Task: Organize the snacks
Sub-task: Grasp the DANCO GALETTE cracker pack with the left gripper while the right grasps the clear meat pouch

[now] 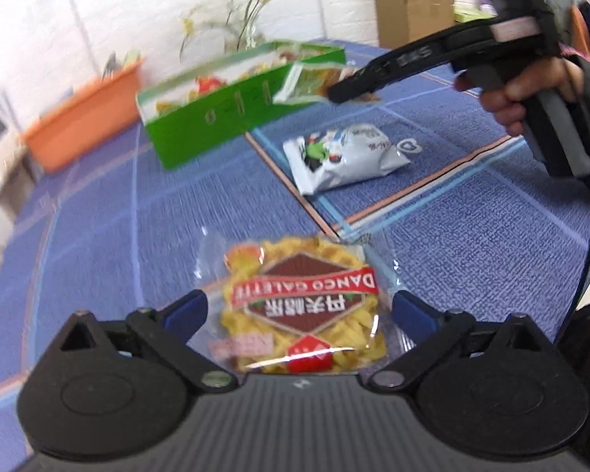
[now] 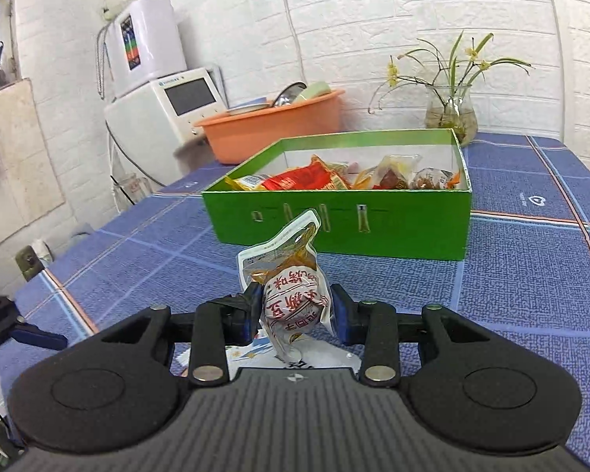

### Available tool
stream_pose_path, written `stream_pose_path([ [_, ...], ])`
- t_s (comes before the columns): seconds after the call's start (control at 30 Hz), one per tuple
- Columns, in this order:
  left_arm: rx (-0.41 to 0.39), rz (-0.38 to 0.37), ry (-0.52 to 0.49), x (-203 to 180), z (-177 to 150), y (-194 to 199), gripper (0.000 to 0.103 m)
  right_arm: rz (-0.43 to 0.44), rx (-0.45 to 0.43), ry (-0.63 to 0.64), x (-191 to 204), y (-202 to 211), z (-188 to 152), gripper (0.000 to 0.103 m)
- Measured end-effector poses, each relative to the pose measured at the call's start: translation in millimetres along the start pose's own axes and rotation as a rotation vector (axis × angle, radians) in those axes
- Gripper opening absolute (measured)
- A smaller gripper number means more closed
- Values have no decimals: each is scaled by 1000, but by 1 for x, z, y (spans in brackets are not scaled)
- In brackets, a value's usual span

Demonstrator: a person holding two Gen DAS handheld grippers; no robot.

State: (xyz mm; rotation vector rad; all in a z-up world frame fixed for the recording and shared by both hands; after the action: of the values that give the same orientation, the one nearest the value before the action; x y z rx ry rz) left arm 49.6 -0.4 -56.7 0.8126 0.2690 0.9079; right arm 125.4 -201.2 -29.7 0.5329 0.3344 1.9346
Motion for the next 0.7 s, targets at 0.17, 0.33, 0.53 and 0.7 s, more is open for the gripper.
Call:
stream_pose_path([
  [0.17,-3,9,-49,-5,6,-10,102,39,-5,-28,4,6,-3,65],
  [0.33,-18,-43,-102,-1,5,-13,103,27,-24,-58,-1,14,-6,66],
  [0.53,-34,-40,-81,-2,5,-17,103,33,-25,-88,-3,19,-10,66],
  [0.7,-32,-27,-43,-3,6,-20,101,59,-28,-109,1,20,-11,66],
])
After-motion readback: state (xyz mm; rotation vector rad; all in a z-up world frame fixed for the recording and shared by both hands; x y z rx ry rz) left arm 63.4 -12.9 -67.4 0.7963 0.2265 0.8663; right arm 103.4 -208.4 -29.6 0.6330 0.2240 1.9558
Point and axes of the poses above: each gripper's, at about its wrist camera, not at the fingertips, and y roughly against the way its jaws point, x to its left, z to its top, the point moved 4 cm from there along -y, roughly the way its jaws point, and after that the axes turned 2 degrees about -z, right-handed, at the moved point
